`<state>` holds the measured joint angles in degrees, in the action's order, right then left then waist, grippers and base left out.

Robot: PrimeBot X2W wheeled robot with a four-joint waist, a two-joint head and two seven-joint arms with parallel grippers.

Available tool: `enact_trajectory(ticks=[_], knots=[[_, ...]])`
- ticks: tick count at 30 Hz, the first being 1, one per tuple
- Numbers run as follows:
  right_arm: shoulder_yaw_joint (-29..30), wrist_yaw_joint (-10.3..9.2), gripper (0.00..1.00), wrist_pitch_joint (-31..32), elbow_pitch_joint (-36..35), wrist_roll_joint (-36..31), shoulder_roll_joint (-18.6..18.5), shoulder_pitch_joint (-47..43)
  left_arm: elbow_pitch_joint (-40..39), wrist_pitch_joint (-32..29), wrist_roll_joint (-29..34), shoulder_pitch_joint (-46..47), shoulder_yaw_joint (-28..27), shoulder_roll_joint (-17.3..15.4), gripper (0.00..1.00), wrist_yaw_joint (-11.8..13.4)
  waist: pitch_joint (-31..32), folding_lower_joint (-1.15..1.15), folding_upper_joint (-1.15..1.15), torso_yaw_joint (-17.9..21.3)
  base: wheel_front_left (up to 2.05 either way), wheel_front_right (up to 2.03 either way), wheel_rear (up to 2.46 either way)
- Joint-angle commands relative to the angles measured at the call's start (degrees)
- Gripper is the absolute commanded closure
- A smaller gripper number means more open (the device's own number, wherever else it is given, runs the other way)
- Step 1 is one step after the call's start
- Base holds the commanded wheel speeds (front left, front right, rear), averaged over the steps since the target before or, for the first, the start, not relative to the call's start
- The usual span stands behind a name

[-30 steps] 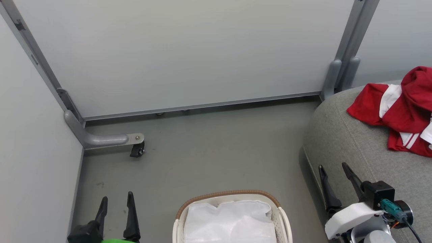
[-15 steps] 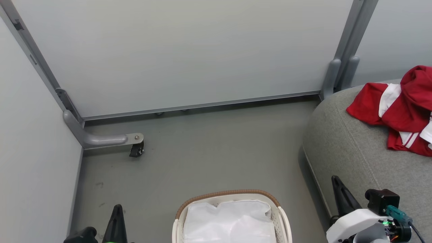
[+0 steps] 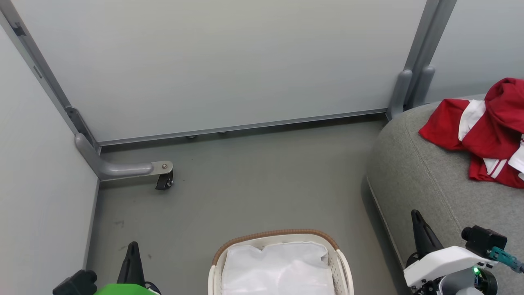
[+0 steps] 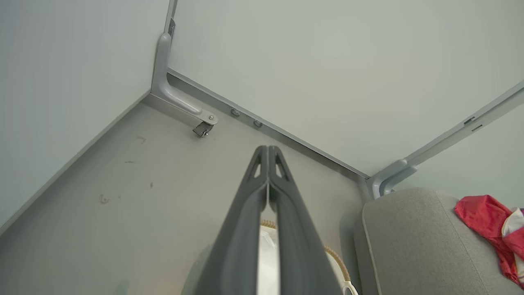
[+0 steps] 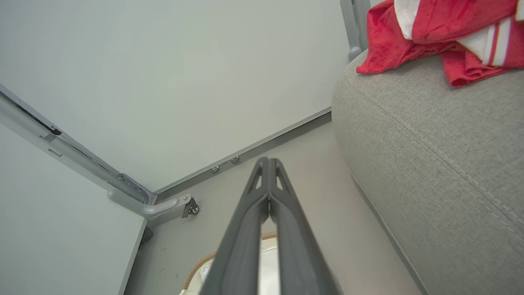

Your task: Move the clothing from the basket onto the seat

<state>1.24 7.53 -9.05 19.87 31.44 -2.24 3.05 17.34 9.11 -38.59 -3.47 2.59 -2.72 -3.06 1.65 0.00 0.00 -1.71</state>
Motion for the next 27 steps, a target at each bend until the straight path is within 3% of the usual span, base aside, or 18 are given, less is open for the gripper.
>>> enact_trajectory(ticks=[1,27], knots=[[0.3,-0.01,1.00,0.4,-1.2,2.3,-0.4,1.5,-0.9,-0.4,-1.9,1.9,-0.5,-0.1,1.00,-0.5,0.0,0.00,0.00,0.0,0.00,0.00,0.00],[2.1,-0.03,1.00,5.8,-3.0,23.0,-0.5,2.2,-1.9,-5.8,-20.3,4.9,-3.6,-0.2,1.00,-1.9,-0.5,0.00,0.00,0.5,0.00,0.00,0.00]])
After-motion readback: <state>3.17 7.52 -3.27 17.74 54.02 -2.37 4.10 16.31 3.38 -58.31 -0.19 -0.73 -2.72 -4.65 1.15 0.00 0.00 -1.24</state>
